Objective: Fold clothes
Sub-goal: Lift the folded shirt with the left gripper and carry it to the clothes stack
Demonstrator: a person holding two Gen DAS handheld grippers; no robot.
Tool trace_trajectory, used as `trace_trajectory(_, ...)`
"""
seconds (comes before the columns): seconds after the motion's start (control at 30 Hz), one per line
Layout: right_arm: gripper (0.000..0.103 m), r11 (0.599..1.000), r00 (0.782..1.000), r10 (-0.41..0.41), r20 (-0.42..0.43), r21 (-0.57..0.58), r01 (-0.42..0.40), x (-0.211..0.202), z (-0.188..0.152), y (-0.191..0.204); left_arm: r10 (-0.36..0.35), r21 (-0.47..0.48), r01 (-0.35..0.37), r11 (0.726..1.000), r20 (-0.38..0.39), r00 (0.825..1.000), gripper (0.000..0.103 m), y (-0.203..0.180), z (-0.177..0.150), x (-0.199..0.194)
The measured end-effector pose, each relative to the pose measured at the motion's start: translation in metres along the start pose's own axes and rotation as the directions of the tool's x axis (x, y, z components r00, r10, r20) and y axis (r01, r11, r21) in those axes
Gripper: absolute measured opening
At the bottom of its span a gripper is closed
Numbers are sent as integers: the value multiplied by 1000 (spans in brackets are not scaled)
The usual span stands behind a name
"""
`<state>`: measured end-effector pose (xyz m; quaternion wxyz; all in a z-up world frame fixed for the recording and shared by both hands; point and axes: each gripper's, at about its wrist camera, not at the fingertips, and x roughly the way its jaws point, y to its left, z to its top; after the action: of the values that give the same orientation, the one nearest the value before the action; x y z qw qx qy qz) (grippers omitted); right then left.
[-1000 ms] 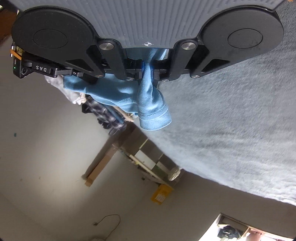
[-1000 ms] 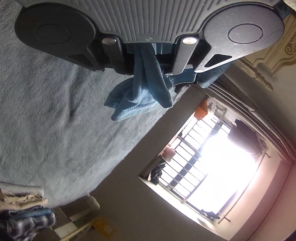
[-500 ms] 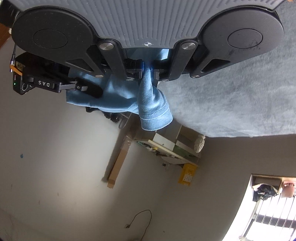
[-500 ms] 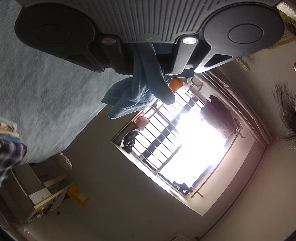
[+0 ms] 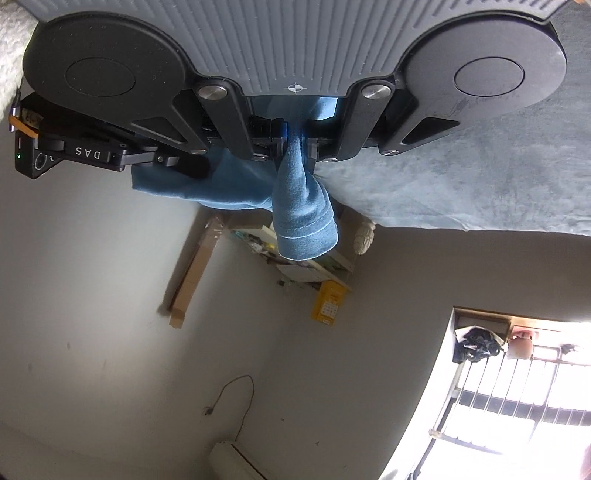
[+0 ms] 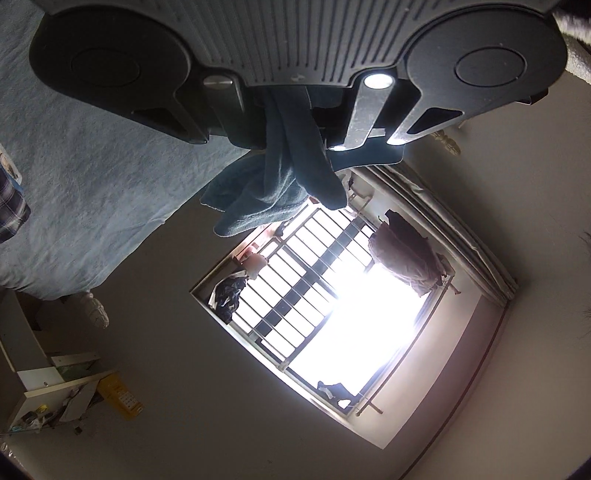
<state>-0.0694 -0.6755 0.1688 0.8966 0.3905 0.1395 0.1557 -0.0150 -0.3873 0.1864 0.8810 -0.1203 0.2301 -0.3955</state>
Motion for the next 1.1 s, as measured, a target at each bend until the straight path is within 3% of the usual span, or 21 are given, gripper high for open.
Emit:
trace_trajectory(0.13, 11, 998, 1000, 3, 9, -64, -3, -6, 15, 28, -14, 11, 14, 1000, 15, 1000, 4, -8, 15, -6)
trace_trajectory(0.23, 11, 996, 999, -21, 49, -87, 26, -12, 23, 45, -96, 30, 95, 995, 31, 995, 4, -3, 23, -4)
trace_trajectory(0.33, 11, 995, 992, -66, 108, -63, 73, -13, 24, 57, -208, 10, 208, 978, 38, 977, 4, 16, 29, 5)
trace_trajectory(0.43, 11, 988, 974, -141, 179, -38, 150, -13, 21, 74, -356, -31, 357, 934, 46, 934, 4, 34, 34, 20)
trace_trajectory(0.57, 11, 955, 928, -282, 244, -19, 295, -14, 11, 96, -498, -40, 499, 865, 30, 866, 4, 49, 34, 43)
trace_trajectory(0.7, 11, 916, 870, -390, 301, 35, 399, -17, -9, 98, -592, -41, 591, 805, -26, 805, 4, 57, 16, 68)
trace_trajectory(0.8, 11, 890, 829, -448, 336, 75, 450, -20, -33, 88, -626, -51, 624, 779, -45, 778, 4, 62, -9, 82)
trace_trajectory(0.9, 11, 875, 811, -480, 335, 115, 470, -20, -56, 69, -619, -87, 613, 785, -73, 782, 4, 62, -29, 92)
trace_trajectory(1.1, 11, 871, 827, -491, 273, 157, 465, -26, -80, 31, -577, -100, 569, 816, -94, 811, 4, 50, -41, 92)
